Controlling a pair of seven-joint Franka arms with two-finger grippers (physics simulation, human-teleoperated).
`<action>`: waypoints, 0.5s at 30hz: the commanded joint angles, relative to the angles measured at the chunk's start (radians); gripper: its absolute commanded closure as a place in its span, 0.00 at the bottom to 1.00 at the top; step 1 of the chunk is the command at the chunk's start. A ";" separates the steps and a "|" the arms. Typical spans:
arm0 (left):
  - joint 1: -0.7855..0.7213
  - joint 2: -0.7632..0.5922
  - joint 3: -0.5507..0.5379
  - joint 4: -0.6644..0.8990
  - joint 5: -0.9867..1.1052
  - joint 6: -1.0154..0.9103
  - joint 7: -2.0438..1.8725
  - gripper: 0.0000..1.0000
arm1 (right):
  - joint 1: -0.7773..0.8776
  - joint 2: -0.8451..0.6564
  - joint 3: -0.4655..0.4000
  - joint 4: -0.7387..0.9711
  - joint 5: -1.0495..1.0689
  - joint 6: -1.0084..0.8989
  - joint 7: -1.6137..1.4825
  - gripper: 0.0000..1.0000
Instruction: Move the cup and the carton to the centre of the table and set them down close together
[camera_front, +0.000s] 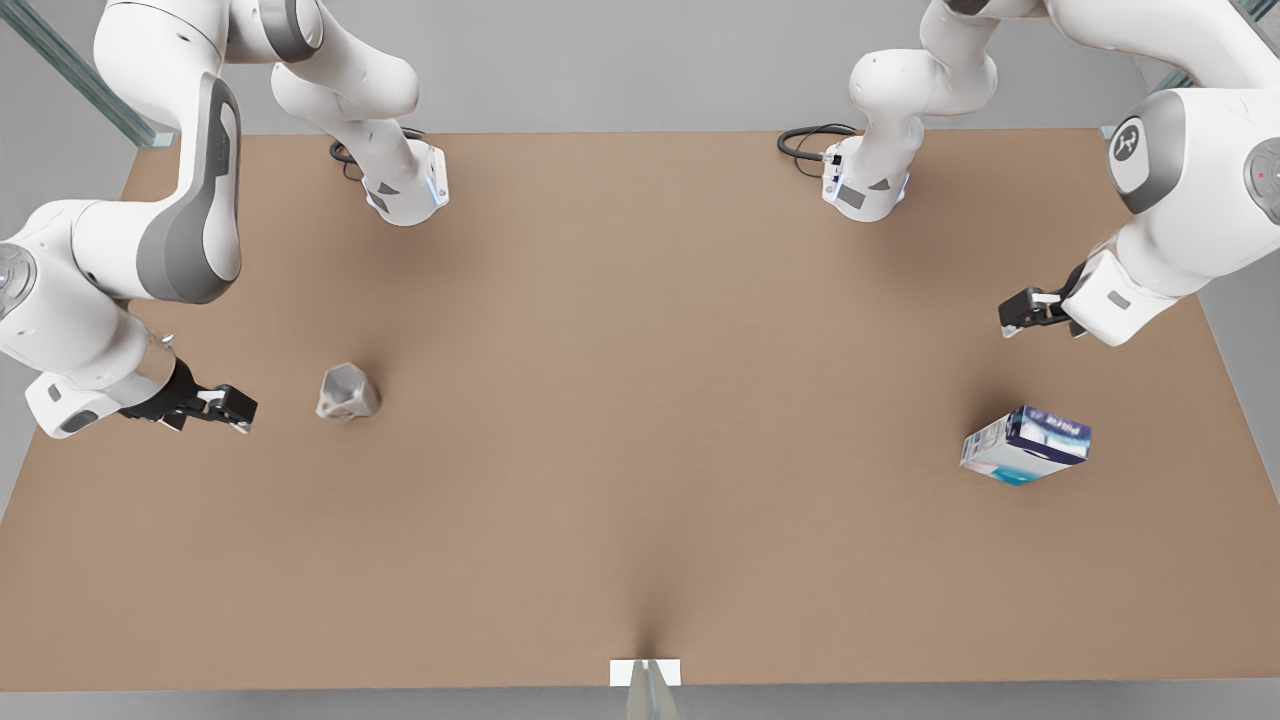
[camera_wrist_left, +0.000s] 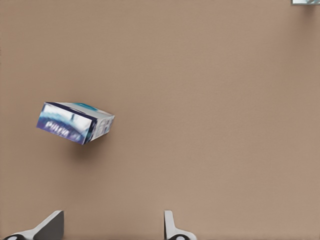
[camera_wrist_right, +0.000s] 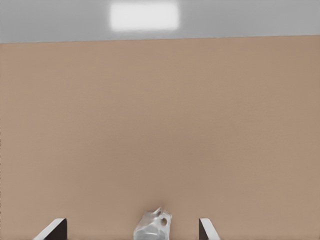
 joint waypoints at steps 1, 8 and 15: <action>-0.001 0.000 -0.001 0.000 0.000 -0.001 0.000 0.00 | -0.002 -0.004 0.000 -0.008 -0.001 0.000 0.018 0.00; -0.001 -0.002 0.000 -0.025 0.000 0.008 -0.012 0.00 | 0.026 -0.199 0.009 -0.658 -0.004 0.330 0.024 0.00; -0.002 0.043 0.001 -0.026 0.002 0.007 -0.020 0.00 | 0.058 -0.127 0.012 -0.766 -0.002 0.422 0.026 0.00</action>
